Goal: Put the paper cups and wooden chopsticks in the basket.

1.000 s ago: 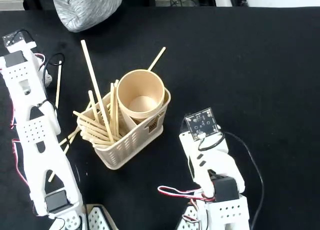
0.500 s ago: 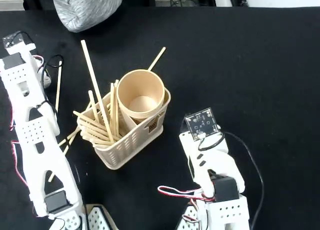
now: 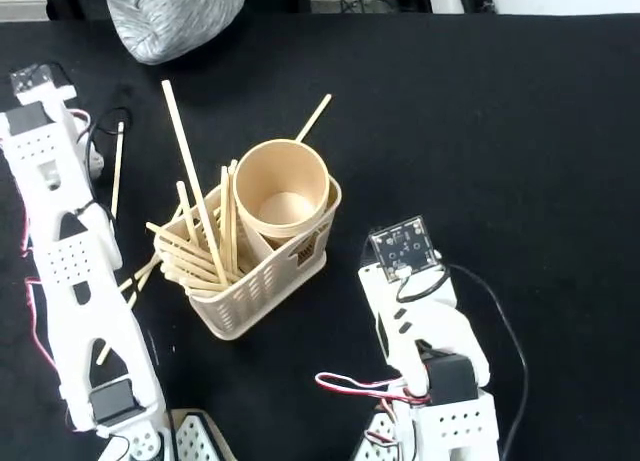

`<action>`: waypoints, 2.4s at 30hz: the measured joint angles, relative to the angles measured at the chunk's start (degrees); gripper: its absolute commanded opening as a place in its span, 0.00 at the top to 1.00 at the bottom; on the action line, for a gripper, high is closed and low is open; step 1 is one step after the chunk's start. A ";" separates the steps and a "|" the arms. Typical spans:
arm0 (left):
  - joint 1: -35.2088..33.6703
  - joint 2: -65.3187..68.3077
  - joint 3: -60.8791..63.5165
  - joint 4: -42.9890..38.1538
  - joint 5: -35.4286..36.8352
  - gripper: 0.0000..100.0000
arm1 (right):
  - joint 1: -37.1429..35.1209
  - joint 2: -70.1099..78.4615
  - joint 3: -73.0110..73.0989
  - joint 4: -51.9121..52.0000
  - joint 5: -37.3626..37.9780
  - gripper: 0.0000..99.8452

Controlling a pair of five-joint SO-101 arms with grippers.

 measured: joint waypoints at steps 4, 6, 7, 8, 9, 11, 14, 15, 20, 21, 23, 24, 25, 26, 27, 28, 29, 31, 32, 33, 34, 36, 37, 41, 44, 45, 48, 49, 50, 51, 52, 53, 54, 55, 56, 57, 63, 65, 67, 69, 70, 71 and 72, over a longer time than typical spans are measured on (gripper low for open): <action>0.09 -8.53 6.77 -0.09 0.00 0.97 | 0.00 0.00 0.00 0.00 0.00 0.99; 0.09 -13.45 12.84 0.00 0.00 0.97 | 0.00 0.00 0.00 0.00 0.00 0.99; 0.09 -16.35 16.53 0.00 0.00 0.97 | 0.00 0.00 0.00 0.00 0.00 0.99; 0.09 -19.69 20.75 -0.09 0.00 0.97 | 0.00 0.00 0.00 0.00 0.00 0.99; 0.18 -23.03 25.14 -0.09 0.00 0.97 | 0.00 0.00 0.00 0.00 0.00 0.99; 0.53 -30.33 34.02 -0.09 0.00 0.97 | 0.00 0.00 0.00 0.00 0.00 0.99; 1.76 -42.20 46.33 -0.18 0.00 0.97 | 0.00 0.00 0.00 0.00 0.00 0.99; 2.11 -46.15 49.85 -0.18 -0.35 0.97 | 0.00 0.00 0.00 0.00 0.00 0.99; 5.01 -66.81 65.49 -2.90 -1.58 0.97 | 0.00 0.00 0.00 0.00 0.00 0.99; 5.45 -70.86 68.57 -4.75 -1.67 0.97 | 0.00 0.00 0.00 0.00 0.00 0.99; 5.80 -79.47 75.25 -9.67 -1.76 0.97 | 0.00 0.00 0.00 0.00 0.00 0.99; 6.07 -83.78 78.77 -12.13 -1.67 0.97 | 0.00 0.00 0.00 0.00 0.00 0.99; 6.33 -88.09 82.55 -14.51 -1.67 0.97 | 0.00 0.00 0.00 0.00 0.00 0.99; 6.77 -92.40 86.42 -16.97 -1.67 0.97 | 0.00 0.00 0.00 0.00 0.00 0.99; 7.21 -96.79 90.11 -19.52 -1.76 0.97 | 0.00 0.00 0.00 0.00 0.00 0.99; 7.74 -101.01 93.98 -21.71 -1.76 0.97 | 0.00 0.00 0.00 0.00 0.00 0.99; 8.18 -105.14 97.67 -24.18 -1.76 0.97 | 0.00 0.00 0.00 0.00 0.00 0.99; 9.14 -113.32 104.53 -29.19 -1.76 0.97 | 0.00 0.00 0.00 0.00 0.00 0.99; 9.67 -117.36 107.60 -31.65 -1.76 0.97 | 0.00 0.00 0.00 0.00 0.00 0.99; 10.29 -121.41 110.59 -34.29 -1.76 0.97 | 0.00 0.00 0.00 0.00 0.00 0.99; 10.99 -125.54 113.41 -36.75 -1.76 0.97 | 0.00 0.00 0.00 0.00 0.00 0.99; 13.10 -133.98 119.12 -40.97 -1.76 0.97 | 0.00 0.00 0.00 0.00 0.00 0.99; 14.42 -138.20 121.76 -42.90 -1.76 0.97 | 0.00 0.00 0.00 0.00 0.00 0.99; 20.92 -156.04 131.52 -48.97 -1.76 0.97 | 0.00 0.00 0.00 0.00 0.00 0.99; 25.93 -167.82 136.88 -54.24 -1.76 0.97 | 0.00 0.00 0.00 0.00 0.00 0.99; 27.34 -170.99 138.20 -55.91 -1.76 0.97 | 0.00 0.00 0.00 0.00 0.00 0.99; 31.91 -176.09 139.34 -57.58 -1.76 0.97 | 0.00 0.00 0.00 0.00 0.00 0.99; 33.93 -176.70 139.52 -57.58 -1.76 0.97 | 0.00 0.00 0.00 0.00 0.00 0.99; 35.96 -177.05 139.69 -57.49 -1.76 0.97 | 0.00 0.00 0.00 0.00 0.00 0.99; 37.98 -177.05 139.69 -57.14 -1.76 0.97 | 0.00 0.00 0.00 0.00 0.00 0.99; 39.91 -177.32 139.96 -56.62 -1.76 0.97 | 0.00 0.00 0.00 0.00 0.00 0.99; 41.67 -177.32 140.22 -56.09 -1.76 0.97 | 0.00 0.00 0.00 0.00 0.00 0.99; 42.90 -177.32 140.66 -55.38 -1.76 0.97 | 0.00 0.00 0.00 0.00 0.00 0.99; 43.96 -177.32 141.27 -54.77 -1.76 0.97 | 0.00 0.00 0.00 0.00 0.00 0.99; 44.66 -177.32 141.98 -54.33 -1.76 0.97 | 0.00 0.00 0.00 0.00 0.00 0.99; 45.27 -177.49 142.77 -54.07 -1.76 0.97 | 0.00 0.00 0.00 0.00 0.00 0.99; 45.63 -177.67 147.69 -53.63 -1.85 0.97 | 0.00 0.00 0.00 0.00 0.00 0.99; 45.63 -177.67 149.54 -52.57 -0.44 0.97 | 0.00 0.00 0.00 0.00 0.00 0.99; 45.63 -177.67 151.21 -52.13 1.49 0.97 | 0.00 0.00 0.00 0.00 0.00 0.99; 45.63 -177.67 152.79 -52.13 2.73 0.96 | 0.00 0.00 0.00 0.00 0.00 0.99; 45.63 -177.67 153.32 -52.04 2.81 0.95 | 0.00 0.00 0.00 0.00 0.00 0.99; 45.63 -177.58 153.49 -52.04 2.81 0.93 | 0.00 0.00 0.00 0.00 0.00 0.99; 45.63 -177.58 153.76 -52.04 2.81 0.90 | 0.00 0.00 0.00 0.00 0.00 0.99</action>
